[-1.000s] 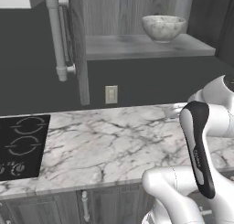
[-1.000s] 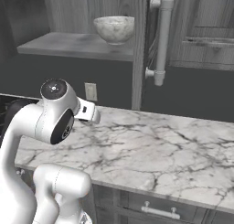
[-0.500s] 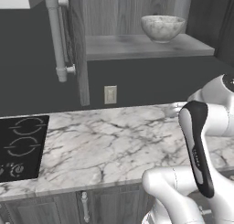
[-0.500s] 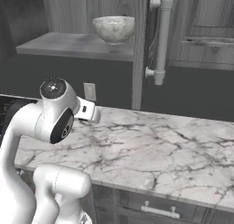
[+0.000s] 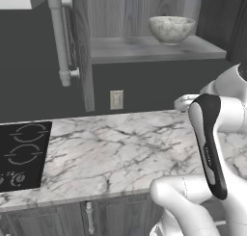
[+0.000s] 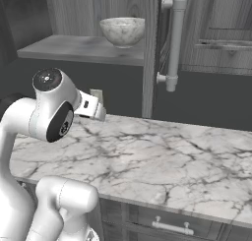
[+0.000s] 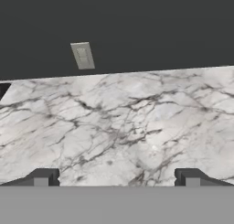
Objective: Pick up the bowls from the cabinet and place each bowl in front of a stool on the dining counter.
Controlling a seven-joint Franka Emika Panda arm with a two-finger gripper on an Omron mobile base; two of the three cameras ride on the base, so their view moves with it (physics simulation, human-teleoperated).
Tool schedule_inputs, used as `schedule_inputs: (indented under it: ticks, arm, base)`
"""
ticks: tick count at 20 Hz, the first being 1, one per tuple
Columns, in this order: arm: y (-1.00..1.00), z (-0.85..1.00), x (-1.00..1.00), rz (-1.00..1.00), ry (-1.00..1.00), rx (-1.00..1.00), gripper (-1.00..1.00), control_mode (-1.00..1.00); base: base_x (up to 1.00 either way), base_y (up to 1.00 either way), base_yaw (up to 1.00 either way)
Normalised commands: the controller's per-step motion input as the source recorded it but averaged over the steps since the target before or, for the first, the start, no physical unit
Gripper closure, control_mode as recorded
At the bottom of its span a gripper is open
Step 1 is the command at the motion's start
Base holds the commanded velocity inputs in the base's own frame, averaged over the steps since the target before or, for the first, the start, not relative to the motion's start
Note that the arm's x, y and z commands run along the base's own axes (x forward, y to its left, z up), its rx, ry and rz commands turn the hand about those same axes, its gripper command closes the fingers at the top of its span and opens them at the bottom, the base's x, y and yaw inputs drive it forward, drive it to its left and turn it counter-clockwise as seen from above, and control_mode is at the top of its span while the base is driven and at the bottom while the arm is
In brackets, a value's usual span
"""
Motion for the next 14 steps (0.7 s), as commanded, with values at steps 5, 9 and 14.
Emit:
schedule_inputs:
  ticks: [5, 9, 14]
  arm:
    - [0.00, 0.68, 0.13, -0.06, -0.04, 0.00, -1.00, -1.00]
    - [0.00, 0.68, 0.16, -0.06, -0.05, 0.00, -1.00, -1.00]
    - [0.00, 0.47, 0.20, -0.11, -0.16, -0.01, -1.00, -1.00]
  base:
    - [0.00, 0.00, 0.00]
    - [0.00, 0.00, 0.00]
    - [0.00, 0.00, 0.00]
